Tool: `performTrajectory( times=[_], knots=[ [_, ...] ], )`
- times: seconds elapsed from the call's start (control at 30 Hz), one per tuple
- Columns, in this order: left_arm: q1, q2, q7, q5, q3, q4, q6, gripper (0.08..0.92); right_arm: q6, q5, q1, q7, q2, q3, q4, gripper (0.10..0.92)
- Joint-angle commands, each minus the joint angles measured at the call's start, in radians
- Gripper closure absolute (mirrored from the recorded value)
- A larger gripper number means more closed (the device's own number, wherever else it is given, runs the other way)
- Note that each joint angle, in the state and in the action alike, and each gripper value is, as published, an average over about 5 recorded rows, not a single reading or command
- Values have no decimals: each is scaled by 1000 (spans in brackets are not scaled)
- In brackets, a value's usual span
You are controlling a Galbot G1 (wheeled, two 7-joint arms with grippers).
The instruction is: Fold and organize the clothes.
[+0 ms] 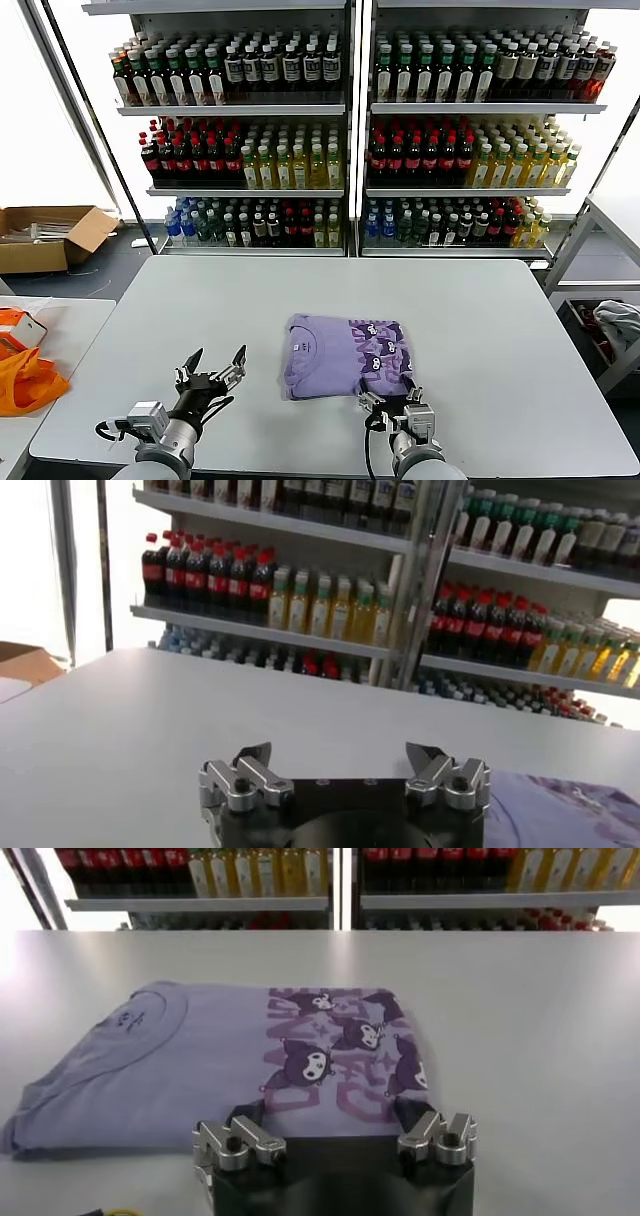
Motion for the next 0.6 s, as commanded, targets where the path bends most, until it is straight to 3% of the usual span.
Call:
performTrajectory(
  times=[0.03, 0.27, 0.6],
  knots=[
    [2, -3, 8, 5, -5, -2, -15, 177, 4, -37, -23, 0, 8, 4, 81, 203],
    [4, -12, 62, 32, -32, -18, -118, 177, 38, -132, -24, -69, -47, 135, 202, 203],
    [-6, -16, 129, 33, -31, 15, -211, 177, 236, 14, -62, -119, -113, 422, 72, 203]
  ],
)
